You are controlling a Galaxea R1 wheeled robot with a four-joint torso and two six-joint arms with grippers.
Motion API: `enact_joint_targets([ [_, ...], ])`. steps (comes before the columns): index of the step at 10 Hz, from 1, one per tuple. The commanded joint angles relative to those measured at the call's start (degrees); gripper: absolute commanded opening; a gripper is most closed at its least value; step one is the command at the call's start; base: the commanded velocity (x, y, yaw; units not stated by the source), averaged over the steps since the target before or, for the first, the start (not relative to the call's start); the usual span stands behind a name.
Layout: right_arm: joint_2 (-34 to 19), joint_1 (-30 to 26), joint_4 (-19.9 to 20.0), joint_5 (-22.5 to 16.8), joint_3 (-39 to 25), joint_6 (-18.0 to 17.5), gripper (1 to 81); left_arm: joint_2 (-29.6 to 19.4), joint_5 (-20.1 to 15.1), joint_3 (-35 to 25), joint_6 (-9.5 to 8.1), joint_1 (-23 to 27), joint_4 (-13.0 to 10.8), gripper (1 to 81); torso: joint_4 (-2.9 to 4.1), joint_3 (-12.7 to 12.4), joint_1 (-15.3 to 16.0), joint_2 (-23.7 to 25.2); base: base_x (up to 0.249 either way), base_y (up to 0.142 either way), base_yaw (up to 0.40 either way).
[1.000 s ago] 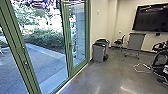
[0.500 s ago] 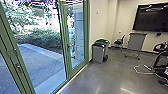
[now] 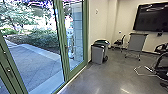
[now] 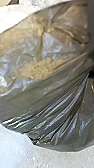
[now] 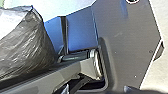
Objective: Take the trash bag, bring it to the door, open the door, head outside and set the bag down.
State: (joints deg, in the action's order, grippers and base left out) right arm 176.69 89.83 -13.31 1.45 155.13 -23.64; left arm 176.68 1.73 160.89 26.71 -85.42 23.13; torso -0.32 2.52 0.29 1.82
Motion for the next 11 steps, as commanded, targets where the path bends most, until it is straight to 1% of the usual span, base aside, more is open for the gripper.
enact_joint_targets([
  [1,1.1,-2.5,-0.8,-3.1,-0.5,0.3,81.1,0.2,-3.5,-0.1,0.1,2.9,-0.5,1.0,0.0,0.0,0.0,0.0,0.161,-0.074,0.0],
  [7,1.1,-2.5,-0.8,-3.1,-0.5,0.3,81.1,0.2,-3.5,-0.1,0.1,2.8,-0.5,1.0,0.0,0.0,0.0,0.0,0.161,-0.071,0.0],
  [11,1.1,-2.4,-0.8,-3.1,-0.5,0.3,81.1,0.2,-3.5,-0.1,0.1,2.8,-0.5,1.0,0.0,0.0,0.0,0.0,0.161,0.0,0.0],
])
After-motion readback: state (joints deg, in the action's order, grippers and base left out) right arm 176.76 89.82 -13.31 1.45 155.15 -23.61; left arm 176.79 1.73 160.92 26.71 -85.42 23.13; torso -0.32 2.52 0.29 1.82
